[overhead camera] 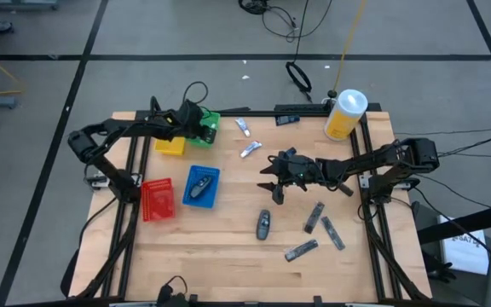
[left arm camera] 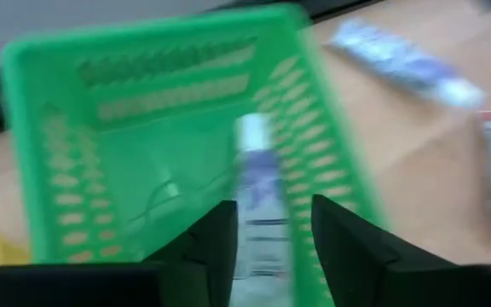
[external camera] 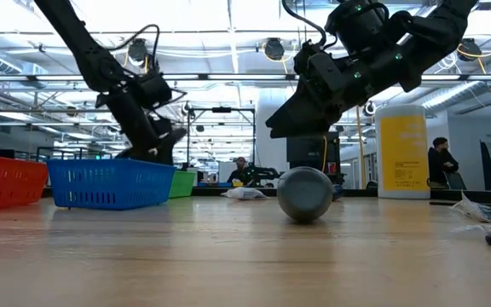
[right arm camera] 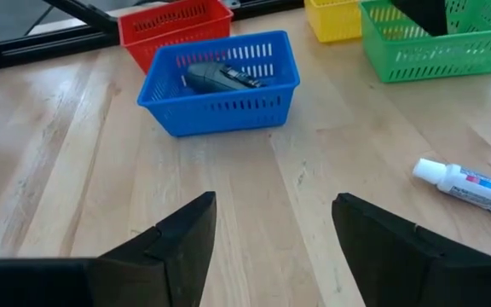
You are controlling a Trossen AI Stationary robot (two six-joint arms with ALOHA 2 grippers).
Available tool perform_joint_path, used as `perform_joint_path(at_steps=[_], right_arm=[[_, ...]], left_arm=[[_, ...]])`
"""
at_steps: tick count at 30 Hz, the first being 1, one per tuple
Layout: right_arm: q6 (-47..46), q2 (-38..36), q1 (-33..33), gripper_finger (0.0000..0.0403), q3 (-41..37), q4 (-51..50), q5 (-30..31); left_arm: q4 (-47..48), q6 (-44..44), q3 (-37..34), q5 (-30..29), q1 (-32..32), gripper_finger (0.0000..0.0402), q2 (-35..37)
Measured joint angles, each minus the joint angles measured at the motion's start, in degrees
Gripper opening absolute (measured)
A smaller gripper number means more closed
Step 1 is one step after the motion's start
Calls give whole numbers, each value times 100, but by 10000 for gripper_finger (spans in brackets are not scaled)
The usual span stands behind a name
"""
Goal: Pick & Place Travel size toiletries
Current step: Put the white toothpaste into the green bin, then put the blue shaving cream into the red bin
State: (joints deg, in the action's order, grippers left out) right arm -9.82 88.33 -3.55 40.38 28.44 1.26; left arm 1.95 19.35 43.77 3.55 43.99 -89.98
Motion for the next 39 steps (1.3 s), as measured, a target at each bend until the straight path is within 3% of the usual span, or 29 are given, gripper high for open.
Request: perform_joint_path(at_steps=[4,9,13,20,28,33,39], right_arm=[[0,0,4,228,0,-17,2],[13,0,4,226,0,-7,8],[9,0,4,222,0,3,11],[2,0,88,221,2,33,11],[17,0,179,218,4,46,13],[16,0,179,217,4,3,11],[13,2,179,215,4,-46,13]], left_arm=[[258,-284,0,359,-53,161,544],[875,-607,7,-493,-258,131,1021],[1011,-351,-15,-766,-313,86,862],[1023,148,-26,-727,-632,8,397],[971,473,-15,53,-896,20,624],[996,321,-15,51,-929,4,1008],[1042,-213,-13,-610,-1062,11,1176]])
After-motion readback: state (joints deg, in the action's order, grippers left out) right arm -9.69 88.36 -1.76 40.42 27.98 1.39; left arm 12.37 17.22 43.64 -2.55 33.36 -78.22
